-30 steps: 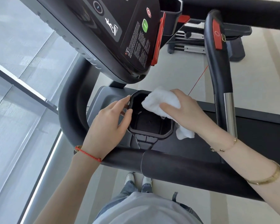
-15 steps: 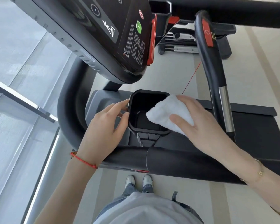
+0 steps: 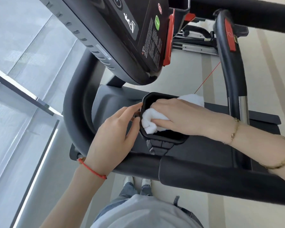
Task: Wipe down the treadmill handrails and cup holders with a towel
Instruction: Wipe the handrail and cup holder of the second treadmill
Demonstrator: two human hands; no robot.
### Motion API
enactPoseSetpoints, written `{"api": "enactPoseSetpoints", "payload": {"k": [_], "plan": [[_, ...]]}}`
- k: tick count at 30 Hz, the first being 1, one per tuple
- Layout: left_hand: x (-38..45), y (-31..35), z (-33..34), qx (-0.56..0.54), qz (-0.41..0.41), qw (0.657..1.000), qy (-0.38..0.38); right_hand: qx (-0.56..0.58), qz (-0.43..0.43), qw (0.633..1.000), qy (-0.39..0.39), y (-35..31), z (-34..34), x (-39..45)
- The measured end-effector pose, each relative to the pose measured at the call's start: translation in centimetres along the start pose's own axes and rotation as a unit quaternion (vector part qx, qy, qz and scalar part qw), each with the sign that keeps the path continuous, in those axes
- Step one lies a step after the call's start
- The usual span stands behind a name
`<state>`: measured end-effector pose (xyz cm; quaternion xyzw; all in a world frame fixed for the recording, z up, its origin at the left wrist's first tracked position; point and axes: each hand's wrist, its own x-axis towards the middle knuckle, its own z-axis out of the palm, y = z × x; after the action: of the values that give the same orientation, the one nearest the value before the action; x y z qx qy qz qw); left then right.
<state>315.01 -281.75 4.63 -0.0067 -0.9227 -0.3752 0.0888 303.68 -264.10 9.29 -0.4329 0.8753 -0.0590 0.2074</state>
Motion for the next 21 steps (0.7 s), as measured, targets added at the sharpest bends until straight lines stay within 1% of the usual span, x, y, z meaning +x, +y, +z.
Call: {"api": "enactPoseSetpoints", "payload": {"k": [4, 5, 8, 13, 15, 18, 21], "plan": [[0.1, 0.2, -0.1, -0.001, -0.005, 1.0, 0.002, -0.083, -0.039, 0.996, 0.013, -0.1, 1.4, 1.1], [0.1, 0.2, -0.1, 0.001, -0.007, 1.0, 0.002, -0.094, -0.038, 0.995, -0.004, 0.0, 1.7, 1.6], [0.1, 0.4, -0.2, 0.01, -0.011, 1.0, 0.001, -0.08, -0.023, 0.994, -0.076, 0.3, 2.4, 3.0], [0.1, 0.6, -0.4, 0.018, -0.017, 1.0, 0.002, -0.142, -0.02, 0.985, -0.097, 0.5, 2.2, 3.2], [0.0, 0.7, -0.4, 0.022, -0.019, 1.0, 0.001, -0.184, -0.025, 0.978, -0.096, 0.4, 1.9, 2.9], [-0.1, 0.7, -0.4, 0.026, -0.017, 1.0, 0.003, -0.193, -0.011, 0.976, -0.103, 0.3, 2.0, 2.3], [-0.1, 0.7, -0.2, 0.029, -0.015, 0.999, 0.004, -0.197, 0.006, 0.978, -0.074, 0.1, 1.6, 1.7]]}}
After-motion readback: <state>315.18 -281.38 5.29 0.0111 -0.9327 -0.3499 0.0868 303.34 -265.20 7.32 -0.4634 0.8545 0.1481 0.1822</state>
